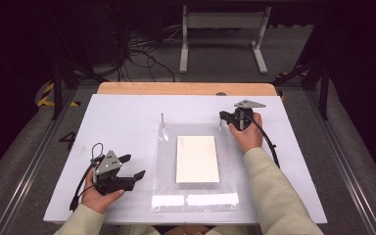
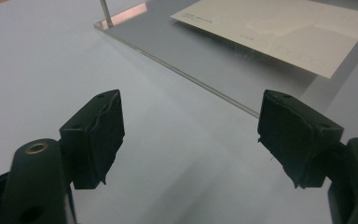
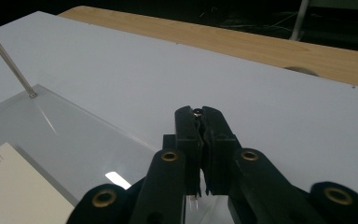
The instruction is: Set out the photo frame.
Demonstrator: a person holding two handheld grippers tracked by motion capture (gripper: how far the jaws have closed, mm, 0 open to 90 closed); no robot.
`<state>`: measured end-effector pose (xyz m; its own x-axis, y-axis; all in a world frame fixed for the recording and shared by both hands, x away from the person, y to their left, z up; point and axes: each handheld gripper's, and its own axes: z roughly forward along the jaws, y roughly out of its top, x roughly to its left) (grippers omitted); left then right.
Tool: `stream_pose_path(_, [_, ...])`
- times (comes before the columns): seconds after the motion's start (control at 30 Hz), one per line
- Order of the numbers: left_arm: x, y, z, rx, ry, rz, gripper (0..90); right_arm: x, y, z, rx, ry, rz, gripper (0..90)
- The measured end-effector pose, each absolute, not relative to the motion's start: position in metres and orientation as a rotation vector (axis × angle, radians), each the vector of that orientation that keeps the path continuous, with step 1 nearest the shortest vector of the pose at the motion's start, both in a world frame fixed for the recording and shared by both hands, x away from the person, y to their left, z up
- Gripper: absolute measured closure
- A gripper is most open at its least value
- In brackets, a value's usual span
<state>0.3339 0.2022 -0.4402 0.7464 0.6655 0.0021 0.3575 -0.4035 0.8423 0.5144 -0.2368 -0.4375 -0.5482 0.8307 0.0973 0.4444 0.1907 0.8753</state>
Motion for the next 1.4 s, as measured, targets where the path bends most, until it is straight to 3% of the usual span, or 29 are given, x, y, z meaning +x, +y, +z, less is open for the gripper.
stream_pose_path(0.7, [0.32, 0.205, -0.439, 2.025, 0.759, 0.469, 21.5, 0.531, -0.242, -0.443, 1.303, 2.05, 1.419, 85.8])
stream_pose_path(1.4, [0.313, 0.171, -0.419, 1.924, 0.618, 0.525, 17.2, 0.545, -0.247, -0.448, 1.437, 2.026, 1.514, 85.6])
